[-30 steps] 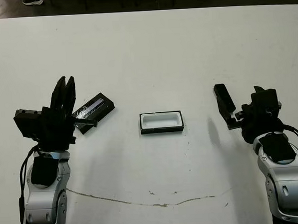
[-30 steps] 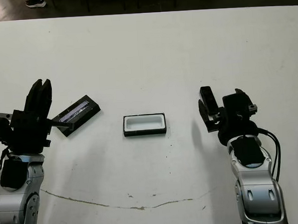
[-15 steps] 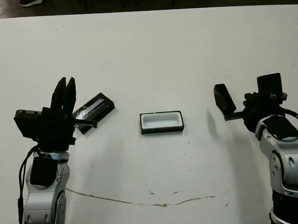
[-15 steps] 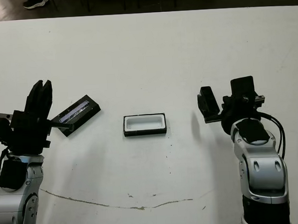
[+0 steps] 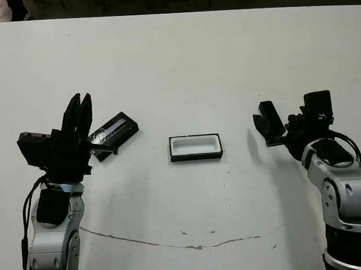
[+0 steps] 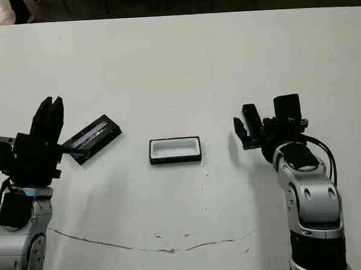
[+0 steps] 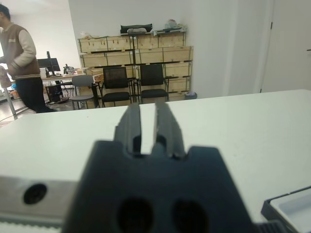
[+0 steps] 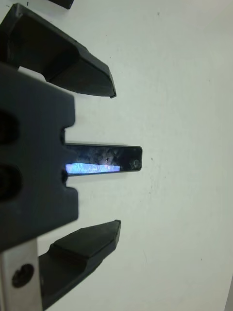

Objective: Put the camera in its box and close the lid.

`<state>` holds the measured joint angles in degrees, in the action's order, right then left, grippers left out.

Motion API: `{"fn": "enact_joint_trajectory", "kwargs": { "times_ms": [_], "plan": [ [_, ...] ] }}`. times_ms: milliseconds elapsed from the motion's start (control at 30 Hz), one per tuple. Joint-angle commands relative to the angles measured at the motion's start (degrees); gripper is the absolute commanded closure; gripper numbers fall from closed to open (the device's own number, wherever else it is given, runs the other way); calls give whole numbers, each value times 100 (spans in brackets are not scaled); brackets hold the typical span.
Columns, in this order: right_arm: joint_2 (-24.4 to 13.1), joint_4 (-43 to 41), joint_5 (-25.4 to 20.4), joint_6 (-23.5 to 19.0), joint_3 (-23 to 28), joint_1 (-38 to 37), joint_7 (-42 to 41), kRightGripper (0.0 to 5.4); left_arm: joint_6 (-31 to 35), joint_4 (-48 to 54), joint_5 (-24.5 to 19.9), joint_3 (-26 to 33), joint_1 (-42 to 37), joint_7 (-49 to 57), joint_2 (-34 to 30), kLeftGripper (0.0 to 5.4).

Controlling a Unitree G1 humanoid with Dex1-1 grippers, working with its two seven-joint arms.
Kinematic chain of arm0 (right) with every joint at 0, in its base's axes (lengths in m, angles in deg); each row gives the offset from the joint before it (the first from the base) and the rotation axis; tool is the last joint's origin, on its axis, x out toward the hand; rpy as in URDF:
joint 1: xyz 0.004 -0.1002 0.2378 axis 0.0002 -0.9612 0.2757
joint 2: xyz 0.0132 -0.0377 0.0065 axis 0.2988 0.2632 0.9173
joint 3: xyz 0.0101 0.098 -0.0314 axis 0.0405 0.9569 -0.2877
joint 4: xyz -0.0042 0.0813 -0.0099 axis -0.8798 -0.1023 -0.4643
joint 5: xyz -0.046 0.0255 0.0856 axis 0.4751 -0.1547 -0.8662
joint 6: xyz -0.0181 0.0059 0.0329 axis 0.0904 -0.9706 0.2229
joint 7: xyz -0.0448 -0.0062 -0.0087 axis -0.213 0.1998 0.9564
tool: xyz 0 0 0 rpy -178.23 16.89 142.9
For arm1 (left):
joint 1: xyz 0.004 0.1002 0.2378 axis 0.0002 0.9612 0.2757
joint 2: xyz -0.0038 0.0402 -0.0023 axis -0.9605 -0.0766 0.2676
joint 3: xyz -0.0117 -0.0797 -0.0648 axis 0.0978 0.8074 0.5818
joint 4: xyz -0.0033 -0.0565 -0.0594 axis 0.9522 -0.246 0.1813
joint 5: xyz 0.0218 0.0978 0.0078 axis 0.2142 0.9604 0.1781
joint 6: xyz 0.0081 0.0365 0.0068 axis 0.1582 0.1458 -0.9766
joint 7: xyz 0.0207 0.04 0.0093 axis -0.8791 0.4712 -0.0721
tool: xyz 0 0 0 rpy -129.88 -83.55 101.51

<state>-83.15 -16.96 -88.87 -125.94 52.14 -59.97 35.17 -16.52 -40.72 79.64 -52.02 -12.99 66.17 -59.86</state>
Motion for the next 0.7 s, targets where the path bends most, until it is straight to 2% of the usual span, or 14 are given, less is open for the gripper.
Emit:
{"fn": "enact_joint_trajectory", "kwargs": {
  "times_ms": [33,133,333,433,533,700],
  "plan": [
    [-28,24,-33,-153,-69,-164,17,2,105,-46,34,3,98,-22,-73,540],
    [2,0,-62,-244,-74,-203,26,2,105,-43,43,-3,103,-24,-75,540],
    [-38,150,-47,-68,-107,-335,24,4,106,-45,56,-8,123,1,-56,540],
    [-62,211,27,-160,-162,-315,94,2,52,-67,52,4,136,-30,-76,540],
    [-33,255,48,-188,-167,-319,162,39,55,-65,22,18,150,-49,-83,540],
    [28,355,21,-129,-145,-365,222,140,67,-47,38,19,170,-48,-96,540]
  ]
}}
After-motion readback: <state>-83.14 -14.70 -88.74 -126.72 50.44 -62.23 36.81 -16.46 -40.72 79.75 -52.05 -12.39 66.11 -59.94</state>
